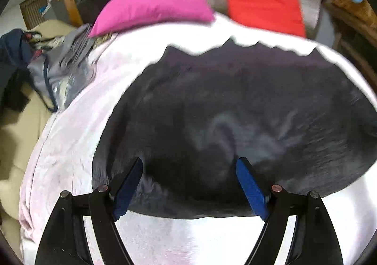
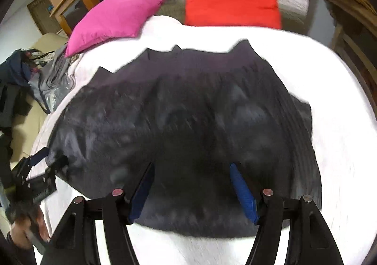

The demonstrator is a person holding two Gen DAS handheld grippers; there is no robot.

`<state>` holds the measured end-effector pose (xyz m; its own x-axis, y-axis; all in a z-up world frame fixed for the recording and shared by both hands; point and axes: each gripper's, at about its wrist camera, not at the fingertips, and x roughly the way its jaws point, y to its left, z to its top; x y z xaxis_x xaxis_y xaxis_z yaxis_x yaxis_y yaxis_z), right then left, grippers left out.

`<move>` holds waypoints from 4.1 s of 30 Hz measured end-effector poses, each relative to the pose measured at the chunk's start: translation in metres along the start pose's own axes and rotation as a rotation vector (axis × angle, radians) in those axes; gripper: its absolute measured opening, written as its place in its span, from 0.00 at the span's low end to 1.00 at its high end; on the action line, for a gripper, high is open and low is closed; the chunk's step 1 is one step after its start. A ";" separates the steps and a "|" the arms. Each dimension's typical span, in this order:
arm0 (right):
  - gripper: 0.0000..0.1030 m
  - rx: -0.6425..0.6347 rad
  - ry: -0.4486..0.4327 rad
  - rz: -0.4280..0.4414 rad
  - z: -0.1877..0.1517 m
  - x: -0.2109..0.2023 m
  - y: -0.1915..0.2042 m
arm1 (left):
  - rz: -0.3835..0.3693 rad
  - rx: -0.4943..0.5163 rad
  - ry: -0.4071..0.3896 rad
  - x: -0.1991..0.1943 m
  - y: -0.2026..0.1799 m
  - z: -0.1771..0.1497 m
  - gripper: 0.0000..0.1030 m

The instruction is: Fold large clothes

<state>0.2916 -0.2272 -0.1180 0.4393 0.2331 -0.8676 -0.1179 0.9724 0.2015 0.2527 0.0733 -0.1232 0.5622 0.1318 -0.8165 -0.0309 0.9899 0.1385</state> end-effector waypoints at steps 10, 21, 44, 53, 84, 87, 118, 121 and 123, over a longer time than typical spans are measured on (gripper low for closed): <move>0.70 -0.014 -0.035 -0.032 -0.002 -0.007 -0.011 | 0.016 -0.038 -0.015 -0.003 0.023 -0.011 0.81; 0.70 0.148 -0.132 0.033 0.045 -0.025 -0.081 | -0.131 -0.161 -0.073 -0.009 0.068 0.025 0.81; 0.77 0.223 -0.047 0.054 0.023 -0.021 -0.131 | -0.208 -0.153 -0.128 0.000 0.084 0.042 0.84; 0.77 0.367 -0.008 0.266 0.005 -0.007 -0.170 | -0.569 -0.571 0.017 0.058 0.200 0.029 0.85; 0.77 0.435 0.049 0.437 0.033 0.054 -0.184 | -0.769 -0.502 0.153 0.140 0.171 0.052 0.85; 0.79 0.427 0.053 0.436 0.035 0.057 -0.181 | -0.780 -0.497 0.144 0.142 0.169 0.051 0.85; 0.57 0.309 0.099 0.410 0.048 0.070 -0.160 | -0.666 -0.293 0.162 0.135 0.140 0.058 0.69; 0.30 0.280 0.103 0.404 0.052 0.069 -0.150 | -0.617 -0.256 0.161 0.132 0.130 0.063 0.34; 0.22 0.240 0.096 0.373 0.055 0.062 -0.141 | -0.655 -0.290 0.161 0.128 0.132 0.067 0.20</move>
<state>0.3846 -0.3491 -0.1749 0.3197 0.5767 -0.7518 -0.0380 0.8006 0.5980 0.3758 0.2176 -0.1719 0.4128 -0.5081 -0.7560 0.0399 0.8392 -0.5423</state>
